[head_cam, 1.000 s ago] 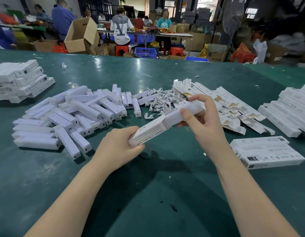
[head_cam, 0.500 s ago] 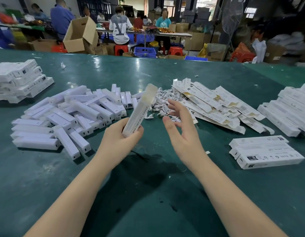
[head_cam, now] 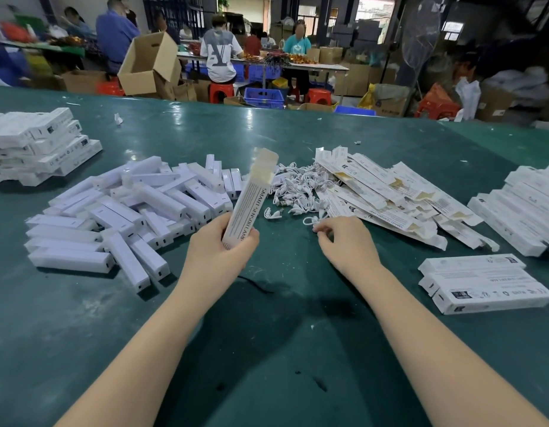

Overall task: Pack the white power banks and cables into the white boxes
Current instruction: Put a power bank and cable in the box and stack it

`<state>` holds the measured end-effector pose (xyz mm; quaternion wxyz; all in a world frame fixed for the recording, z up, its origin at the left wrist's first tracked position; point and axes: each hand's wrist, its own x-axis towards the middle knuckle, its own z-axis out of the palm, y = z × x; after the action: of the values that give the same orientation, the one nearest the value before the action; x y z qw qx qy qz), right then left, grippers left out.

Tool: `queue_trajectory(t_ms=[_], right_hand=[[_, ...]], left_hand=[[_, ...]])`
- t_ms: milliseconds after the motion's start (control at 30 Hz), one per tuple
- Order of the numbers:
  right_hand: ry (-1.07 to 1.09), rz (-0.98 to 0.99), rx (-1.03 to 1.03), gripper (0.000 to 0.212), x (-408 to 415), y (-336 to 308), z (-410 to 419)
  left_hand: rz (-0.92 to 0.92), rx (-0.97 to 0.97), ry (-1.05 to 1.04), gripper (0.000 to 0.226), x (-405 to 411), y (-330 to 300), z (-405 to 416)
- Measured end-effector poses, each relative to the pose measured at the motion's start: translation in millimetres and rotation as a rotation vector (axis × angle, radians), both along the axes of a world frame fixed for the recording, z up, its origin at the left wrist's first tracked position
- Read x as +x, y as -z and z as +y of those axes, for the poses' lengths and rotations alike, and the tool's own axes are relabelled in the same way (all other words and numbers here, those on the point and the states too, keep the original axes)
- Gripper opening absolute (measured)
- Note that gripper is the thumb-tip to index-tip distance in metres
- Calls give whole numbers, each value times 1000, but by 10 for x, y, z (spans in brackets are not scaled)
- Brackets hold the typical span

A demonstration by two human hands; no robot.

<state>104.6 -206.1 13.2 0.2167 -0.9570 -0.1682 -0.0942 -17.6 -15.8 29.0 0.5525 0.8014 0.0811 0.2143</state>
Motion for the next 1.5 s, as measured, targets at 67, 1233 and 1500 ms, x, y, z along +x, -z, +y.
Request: queue_trajectory(t_ms=[67,1233,1500], right_hand=[[11,32,92,17,-51,-22,-15],[-629,199,567,55,-841,-406,178],[-541,233,694,51,-852,-408,168]], left_hand=[[7,-20,-9,8,2,-1,8],[236,-595,335,26,-22,-85,-1],[243,-660,364,14,-37,-109,1]])
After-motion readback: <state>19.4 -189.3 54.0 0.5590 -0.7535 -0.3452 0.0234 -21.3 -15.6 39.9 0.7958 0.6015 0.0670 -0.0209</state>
